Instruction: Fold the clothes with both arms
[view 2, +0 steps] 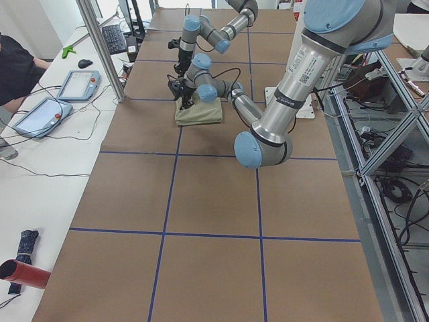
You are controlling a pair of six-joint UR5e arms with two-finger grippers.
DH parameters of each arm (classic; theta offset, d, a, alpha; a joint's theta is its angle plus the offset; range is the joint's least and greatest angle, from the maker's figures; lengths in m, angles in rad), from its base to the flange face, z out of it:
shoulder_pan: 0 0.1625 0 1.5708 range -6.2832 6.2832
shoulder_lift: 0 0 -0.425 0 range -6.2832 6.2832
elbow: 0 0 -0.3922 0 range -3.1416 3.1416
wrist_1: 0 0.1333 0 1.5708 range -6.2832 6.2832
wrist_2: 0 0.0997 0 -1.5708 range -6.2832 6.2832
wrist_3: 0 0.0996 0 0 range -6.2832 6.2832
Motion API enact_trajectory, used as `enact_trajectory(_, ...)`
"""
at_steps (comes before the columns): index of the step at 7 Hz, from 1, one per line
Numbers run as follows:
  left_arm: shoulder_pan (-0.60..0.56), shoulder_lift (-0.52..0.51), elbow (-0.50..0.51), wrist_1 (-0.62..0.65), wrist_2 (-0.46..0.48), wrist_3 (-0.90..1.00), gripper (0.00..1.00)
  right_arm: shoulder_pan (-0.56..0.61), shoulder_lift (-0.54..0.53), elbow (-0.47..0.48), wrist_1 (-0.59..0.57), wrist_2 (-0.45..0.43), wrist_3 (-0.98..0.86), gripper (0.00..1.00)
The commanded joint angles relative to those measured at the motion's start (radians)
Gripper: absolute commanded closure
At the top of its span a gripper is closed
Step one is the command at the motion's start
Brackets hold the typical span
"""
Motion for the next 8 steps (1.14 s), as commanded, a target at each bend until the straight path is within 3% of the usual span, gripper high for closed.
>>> enact_trajectory(1, -0.031, -0.007, 0.03, -0.016, -0.019, 0.038, 0.0, 0.037, 0.009, -0.048, 0.0, 0.001, -0.016, 0.0)
enact_trajectory(3, -0.063, -0.002, 0.029, -0.018, -0.092, 0.121, 0.0, 0.072, 0.011, -0.043, -0.002, 0.022, -0.106, 0.0)
enact_trajectory(5, -0.171, 0.065, -0.041, -0.013, -0.254, 0.393, 0.0, 0.162, -0.037, -0.016, -0.015, 0.146, -0.275, 0.0)
enact_trajectory(7, -0.301, 0.251, -0.219, 0.008, -0.367, 0.712, 0.0, 0.308, -0.281, 0.192, -0.063, 0.3, -0.603, 0.0)
enact_trajectory(8, -0.351, 0.34, -0.3, 0.022, -0.369, 0.92, 0.0, 0.363, -0.339, 0.278, -0.207, 0.314, -0.822, 0.0)
